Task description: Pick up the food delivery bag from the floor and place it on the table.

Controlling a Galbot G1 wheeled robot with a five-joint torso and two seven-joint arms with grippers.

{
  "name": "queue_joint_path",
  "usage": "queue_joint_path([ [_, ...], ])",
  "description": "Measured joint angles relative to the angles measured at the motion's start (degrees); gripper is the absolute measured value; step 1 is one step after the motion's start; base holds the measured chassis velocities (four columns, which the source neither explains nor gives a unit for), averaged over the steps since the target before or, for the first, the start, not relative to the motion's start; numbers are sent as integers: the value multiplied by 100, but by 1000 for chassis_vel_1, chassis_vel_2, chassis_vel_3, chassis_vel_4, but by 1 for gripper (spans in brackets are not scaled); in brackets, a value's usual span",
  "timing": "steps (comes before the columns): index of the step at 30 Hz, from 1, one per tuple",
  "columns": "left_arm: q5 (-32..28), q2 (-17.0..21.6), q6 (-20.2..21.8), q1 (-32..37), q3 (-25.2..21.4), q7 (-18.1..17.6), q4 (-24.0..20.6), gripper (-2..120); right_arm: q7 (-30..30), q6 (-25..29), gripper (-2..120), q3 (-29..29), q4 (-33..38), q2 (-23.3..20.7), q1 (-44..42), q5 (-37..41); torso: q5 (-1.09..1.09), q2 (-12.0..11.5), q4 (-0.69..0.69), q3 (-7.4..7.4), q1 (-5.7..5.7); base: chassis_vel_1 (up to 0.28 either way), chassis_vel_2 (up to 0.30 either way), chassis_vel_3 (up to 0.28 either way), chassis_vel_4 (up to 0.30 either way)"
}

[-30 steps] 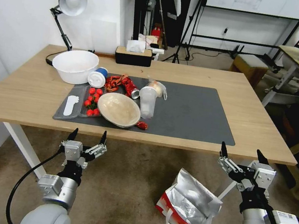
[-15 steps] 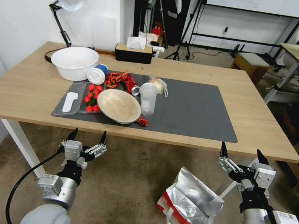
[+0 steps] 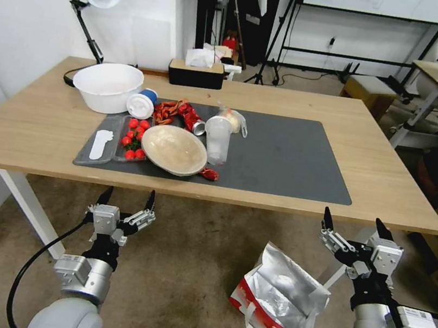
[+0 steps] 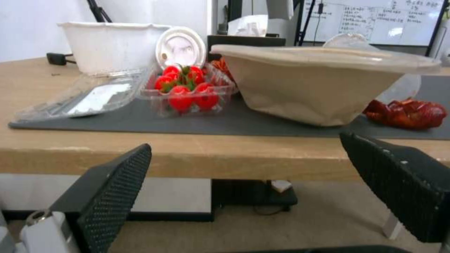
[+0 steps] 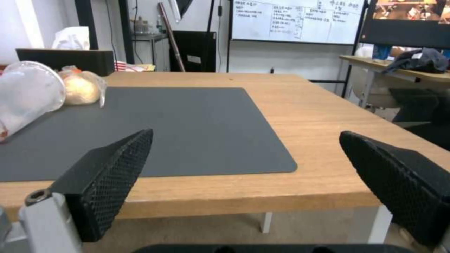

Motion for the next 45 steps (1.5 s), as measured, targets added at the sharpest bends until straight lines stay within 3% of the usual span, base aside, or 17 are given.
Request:
queue_joint_path([
  [25,11,-7,-71,-3,-63,4,-10,100,79,67,100,-3,-126,-73,79,26,0,-1096,0,-629,-468,0,0,0,0],
  [45,26,-20,-123,-19,-73,13,72,100,84,148,100,13,-248,-150,141,59,0,-1730,0,-1000,-730,0,0,0,0],
])
